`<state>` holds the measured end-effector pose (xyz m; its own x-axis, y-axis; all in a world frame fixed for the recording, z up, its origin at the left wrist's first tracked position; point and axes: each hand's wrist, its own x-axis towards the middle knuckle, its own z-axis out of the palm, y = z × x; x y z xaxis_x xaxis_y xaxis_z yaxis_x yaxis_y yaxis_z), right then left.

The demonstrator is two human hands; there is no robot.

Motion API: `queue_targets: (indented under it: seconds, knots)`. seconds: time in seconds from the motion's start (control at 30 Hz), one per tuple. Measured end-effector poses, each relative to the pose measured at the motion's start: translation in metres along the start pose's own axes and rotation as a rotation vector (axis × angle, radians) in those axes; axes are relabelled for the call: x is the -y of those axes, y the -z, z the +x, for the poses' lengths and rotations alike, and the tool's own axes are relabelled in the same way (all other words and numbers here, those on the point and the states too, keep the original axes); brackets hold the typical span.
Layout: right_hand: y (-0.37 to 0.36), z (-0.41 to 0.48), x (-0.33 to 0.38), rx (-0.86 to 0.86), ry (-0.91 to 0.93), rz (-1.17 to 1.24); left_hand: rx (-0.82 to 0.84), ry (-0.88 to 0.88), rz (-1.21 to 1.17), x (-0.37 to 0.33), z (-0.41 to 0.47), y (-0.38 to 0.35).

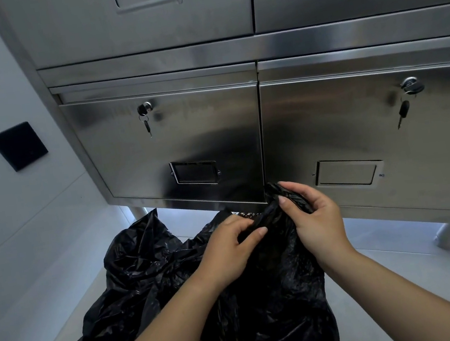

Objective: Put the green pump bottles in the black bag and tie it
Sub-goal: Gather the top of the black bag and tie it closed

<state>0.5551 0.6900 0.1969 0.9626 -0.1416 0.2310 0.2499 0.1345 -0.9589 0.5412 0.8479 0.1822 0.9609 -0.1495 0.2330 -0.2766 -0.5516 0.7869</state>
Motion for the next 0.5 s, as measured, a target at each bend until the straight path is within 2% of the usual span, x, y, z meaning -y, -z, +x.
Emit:
queue_targets:
  seconds: [0.1,0.27,0.5]
  knots:
    - [0.0,0.0,-0.002,0.002,0.003,-0.014,-0.076,-0.002,-0.002,0.003,0.002,0.005]
    - [-0.002,-0.002,-0.008,-0.014,-0.024,-0.003,-0.097,0.024,-0.089,0.002,0.0,0.009]
    - [-0.001,0.007,-0.002,-0.052,-0.037,0.043,-0.218,-0.054,-0.226,-0.016,0.003,0.016]
